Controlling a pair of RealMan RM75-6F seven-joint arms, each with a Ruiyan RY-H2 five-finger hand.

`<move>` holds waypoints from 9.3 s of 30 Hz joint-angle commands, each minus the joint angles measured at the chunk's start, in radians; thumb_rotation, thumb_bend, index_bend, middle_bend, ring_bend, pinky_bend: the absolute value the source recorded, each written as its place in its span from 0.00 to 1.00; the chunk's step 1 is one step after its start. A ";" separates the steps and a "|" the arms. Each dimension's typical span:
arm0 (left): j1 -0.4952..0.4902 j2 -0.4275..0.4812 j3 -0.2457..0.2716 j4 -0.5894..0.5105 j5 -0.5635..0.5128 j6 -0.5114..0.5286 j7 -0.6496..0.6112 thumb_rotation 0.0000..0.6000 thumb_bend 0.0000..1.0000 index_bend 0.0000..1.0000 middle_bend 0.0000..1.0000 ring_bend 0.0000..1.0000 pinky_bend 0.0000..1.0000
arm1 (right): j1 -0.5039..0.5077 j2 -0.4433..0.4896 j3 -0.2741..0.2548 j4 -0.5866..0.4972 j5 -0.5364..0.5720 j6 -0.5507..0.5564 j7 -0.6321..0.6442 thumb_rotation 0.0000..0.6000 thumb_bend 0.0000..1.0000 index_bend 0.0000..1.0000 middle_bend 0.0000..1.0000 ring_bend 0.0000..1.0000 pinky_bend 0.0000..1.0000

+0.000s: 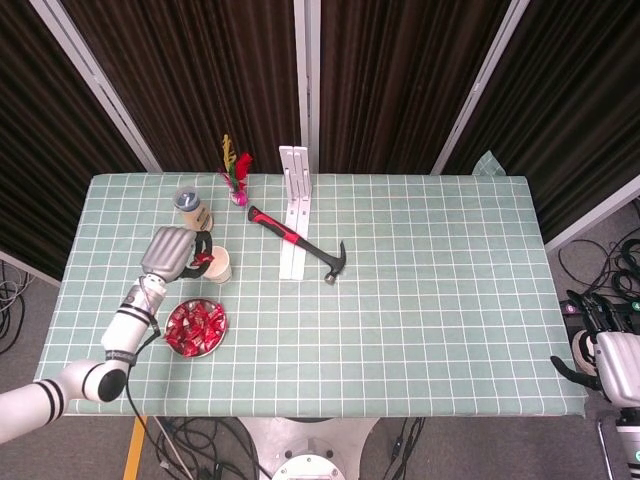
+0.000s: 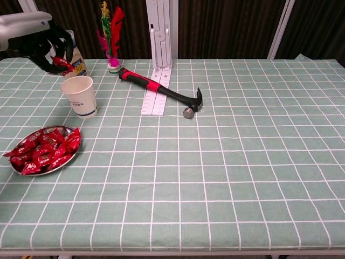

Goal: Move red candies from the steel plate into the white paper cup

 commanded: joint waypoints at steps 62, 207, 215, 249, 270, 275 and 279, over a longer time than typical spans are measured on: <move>0.192 0.130 0.281 -0.305 0.117 0.317 0.190 1.00 0.19 0.53 0.58 0.85 1.00 | 0.005 -0.010 -0.004 0.025 -0.034 0.000 0.038 1.00 0.10 0.09 0.21 0.09 0.37; -0.075 0.011 0.073 0.006 -0.117 -0.079 0.096 1.00 0.42 0.44 0.50 0.96 1.00 | -0.001 0.013 -0.007 0.003 -0.015 0.000 0.026 1.00 0.10 0.11 0.22 0.11 0.41; -0.031 0.043 0.077 -0.059 -0.080 0.025 0.079 1.00 0.27 0.33 0.40 0.94 1.00 | 0.000 0.015 -0.007 -0.001 -0.020 0.003 0.023 1.00 0.10 0.11 0.22 0.11 0.41; 0.095 -0.036 0.278 -0.118 0.157 0.085 0.237 1.00 0.21 0.42 0.45 0.94 1.00 | 0.008 0.016 -0.009 -0.021 -0.026 -0.008 -0.003 1.00 0.10 0.11 0.22 0.11 0.41; 0.086 -0.071 0.277 -0.036 0.115 0.017 0.234 1.00 0.27 0.48 0.51 0.94 1.00 | 0.005 0.020 -0.011 -0.028 -0.023 -0.007 -0.009 1.00 0.10 0.11 0.22 0.11 0.42; 0.087 -0.080 0.277 -0.011 0.110 0.004 0.216 1.00 0.29 0.50 0.52 0.94 1.00 | 0.007 0.020 -0.011 -0.030 -0.025 -0.009 -0.011 1.00 0.10 0.11 0.22 0.11 0.42; 0.090 -0.088 0.277 0.008 0.119 0.002 0.194 1.00 0.31 0.53 0.56 0.95 1.00 | 0.006 0.021 -0.011 -0.033 -0.026 -0.006 -0.013 1.00 0.10 0.11 0.22 0.11 0.42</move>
